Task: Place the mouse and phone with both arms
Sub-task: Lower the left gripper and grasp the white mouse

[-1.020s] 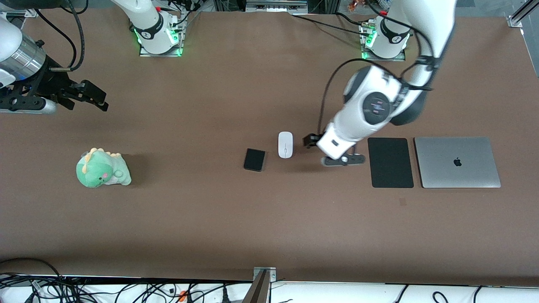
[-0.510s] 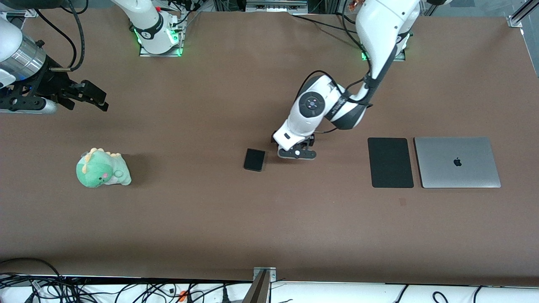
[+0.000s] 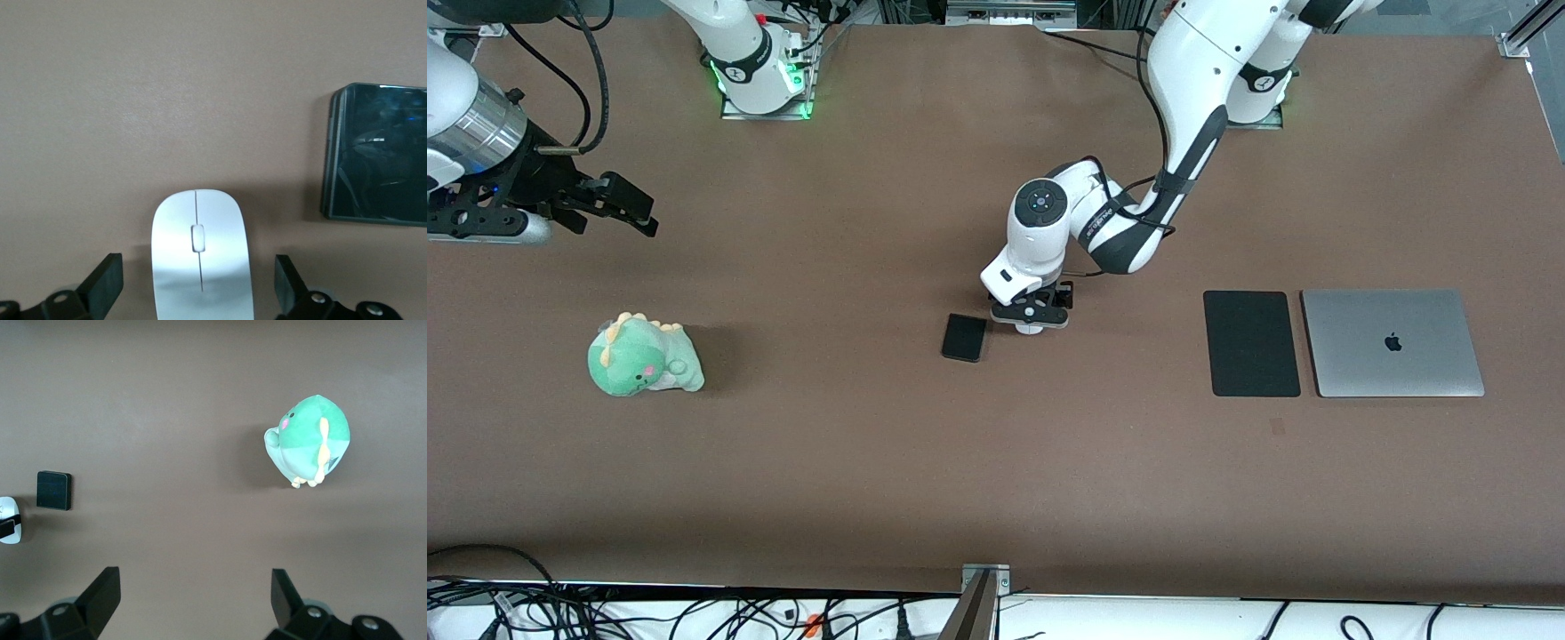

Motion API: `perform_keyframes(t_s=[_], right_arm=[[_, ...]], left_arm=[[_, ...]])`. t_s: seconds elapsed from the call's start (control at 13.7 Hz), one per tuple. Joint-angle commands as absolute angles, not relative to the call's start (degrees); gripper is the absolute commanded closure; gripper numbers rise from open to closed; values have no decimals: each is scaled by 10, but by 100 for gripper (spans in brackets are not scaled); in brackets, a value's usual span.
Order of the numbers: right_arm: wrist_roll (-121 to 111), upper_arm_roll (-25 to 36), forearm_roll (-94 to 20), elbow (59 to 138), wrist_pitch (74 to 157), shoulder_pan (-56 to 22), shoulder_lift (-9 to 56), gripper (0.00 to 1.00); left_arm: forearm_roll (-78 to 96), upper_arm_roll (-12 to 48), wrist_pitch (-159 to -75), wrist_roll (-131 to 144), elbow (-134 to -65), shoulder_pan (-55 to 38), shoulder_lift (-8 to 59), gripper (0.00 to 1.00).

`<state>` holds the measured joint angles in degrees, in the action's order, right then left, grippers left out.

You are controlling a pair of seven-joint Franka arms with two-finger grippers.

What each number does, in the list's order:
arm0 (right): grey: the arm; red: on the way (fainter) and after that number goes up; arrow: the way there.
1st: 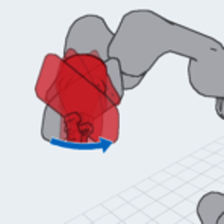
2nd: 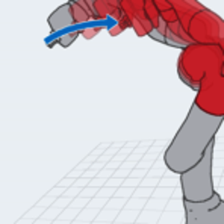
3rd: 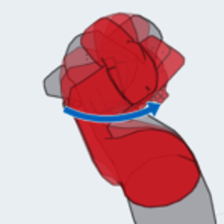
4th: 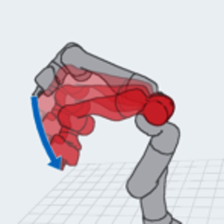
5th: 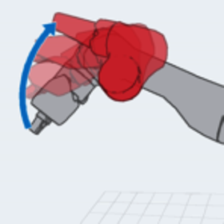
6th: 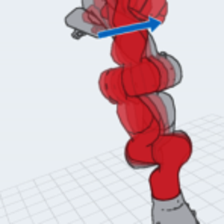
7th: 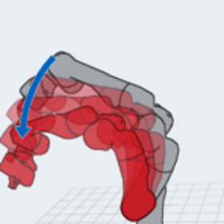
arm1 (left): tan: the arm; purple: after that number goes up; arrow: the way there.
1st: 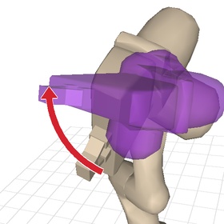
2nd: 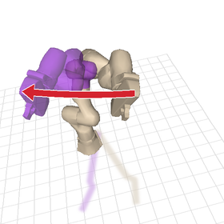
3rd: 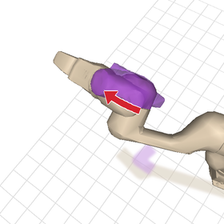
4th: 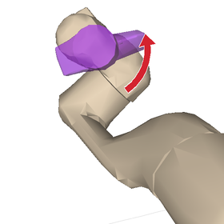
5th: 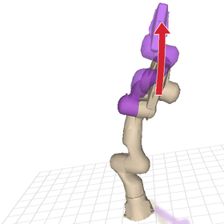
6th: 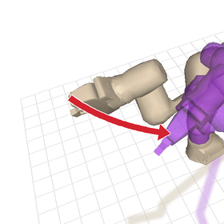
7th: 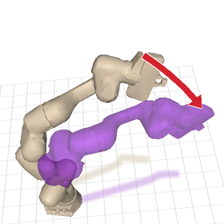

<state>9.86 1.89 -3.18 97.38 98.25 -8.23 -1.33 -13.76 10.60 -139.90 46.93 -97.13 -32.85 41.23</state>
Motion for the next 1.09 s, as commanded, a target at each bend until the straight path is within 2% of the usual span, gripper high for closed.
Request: perform_keyframes(t_s=[0.0,0.07,0.15,0.22,0.29,0.36,0.51,0.8,1.02], right_arm=[[91,11,-26,969,976,-76,-15,0],[91,11,-27,969,976,-76,-15,0],[91,11,-27,969,975,-76,-14,0],[94,11,-27,969,975,-77,-14,0],[95,10,-28,969,975,-77,-13,0],[95,9,-29,969,975,-77,-9,0],[97,9,-30,969,976,-83,-5,0],[129,8,-31,963,996,-110,32,0],[201,7,-29,956,1047,-154,87,0]], left_arm=[[-161,98,-1411,514,-960,-348,427,0],[-161,98,-1418,521,-960,-349,433,0],[-162,98,-1419,521,-960,-349,434,15],[-161,98,-1419,521,-960,-348,434,43],[-161,98,-1419,522,-960,-346,433,58],[-161,98,-1419,522,-960,-343,431,69],[-160,98,-1397,518,-960,-331,401,74],[-154,101,-1226,477,-946,-288,303,74],[-153,100,-1063,387,-922,-224,281,74]])
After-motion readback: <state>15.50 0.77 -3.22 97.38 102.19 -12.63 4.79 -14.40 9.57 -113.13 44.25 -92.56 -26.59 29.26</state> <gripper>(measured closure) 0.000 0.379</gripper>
